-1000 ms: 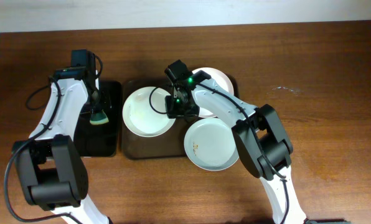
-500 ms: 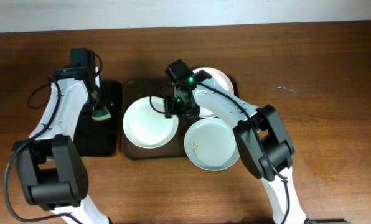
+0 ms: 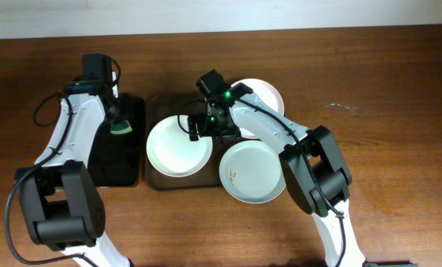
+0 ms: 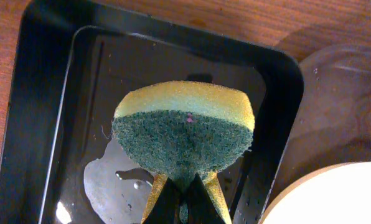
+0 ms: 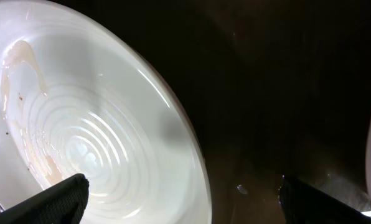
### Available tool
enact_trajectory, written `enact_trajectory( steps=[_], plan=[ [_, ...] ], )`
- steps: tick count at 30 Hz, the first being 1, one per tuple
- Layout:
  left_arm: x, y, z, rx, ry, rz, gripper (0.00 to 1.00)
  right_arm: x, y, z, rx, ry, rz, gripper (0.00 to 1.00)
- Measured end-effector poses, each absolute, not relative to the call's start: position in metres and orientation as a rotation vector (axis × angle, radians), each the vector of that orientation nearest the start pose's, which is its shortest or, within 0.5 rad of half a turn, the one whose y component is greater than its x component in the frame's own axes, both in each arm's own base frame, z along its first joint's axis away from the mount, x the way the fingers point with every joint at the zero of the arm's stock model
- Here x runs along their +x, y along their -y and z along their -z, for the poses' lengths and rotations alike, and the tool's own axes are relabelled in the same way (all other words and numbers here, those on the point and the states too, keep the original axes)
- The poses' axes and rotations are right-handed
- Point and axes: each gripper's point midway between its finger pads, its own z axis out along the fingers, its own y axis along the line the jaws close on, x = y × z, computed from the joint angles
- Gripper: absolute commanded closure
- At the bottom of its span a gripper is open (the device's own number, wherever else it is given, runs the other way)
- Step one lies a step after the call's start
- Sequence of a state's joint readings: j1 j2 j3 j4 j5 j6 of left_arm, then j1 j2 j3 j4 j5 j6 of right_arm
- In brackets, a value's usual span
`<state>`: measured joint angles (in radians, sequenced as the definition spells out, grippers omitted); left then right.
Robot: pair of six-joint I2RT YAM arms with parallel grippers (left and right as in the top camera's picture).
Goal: Clean dirty plates on tray and stack at the side
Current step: 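Lift the sponge with the left gripper while right holds the plate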
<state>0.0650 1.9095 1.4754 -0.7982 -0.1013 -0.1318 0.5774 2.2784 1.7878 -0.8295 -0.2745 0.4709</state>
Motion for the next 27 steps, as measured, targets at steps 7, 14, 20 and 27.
enact_trajectory(
  steps=[7, 14, 20, 27],
  plan=[
    [0.4345, -0.0391, -0.0821, -0.29, -2.788, -0.072, 0.99, 0.3897, -0.3095, -0.0197, -0.213, -3.005, -0.55, 0.02],
    [0.4345, -0.0384, -0.082, -0.289, -2.789, -0.067, 0.99, 0.3896, -0.3094, -0.0197, -0.212, -3.006, -0.55, 0.02],
    [0.436, -0.038, -0.0825, -0.288, -2.783, -0.062, 0.99, 0.3896, -0.3094, -0.0197, -0.212, -3.006, -0.55, 0.02],
    [0.4323, -0.0352, -0.081, -0.286, -2.801, -0.042, 0.99, 0.3896, -0.3094, -0.0197, -0.213, -3.006, -0.55, 0.01]
  ],
)
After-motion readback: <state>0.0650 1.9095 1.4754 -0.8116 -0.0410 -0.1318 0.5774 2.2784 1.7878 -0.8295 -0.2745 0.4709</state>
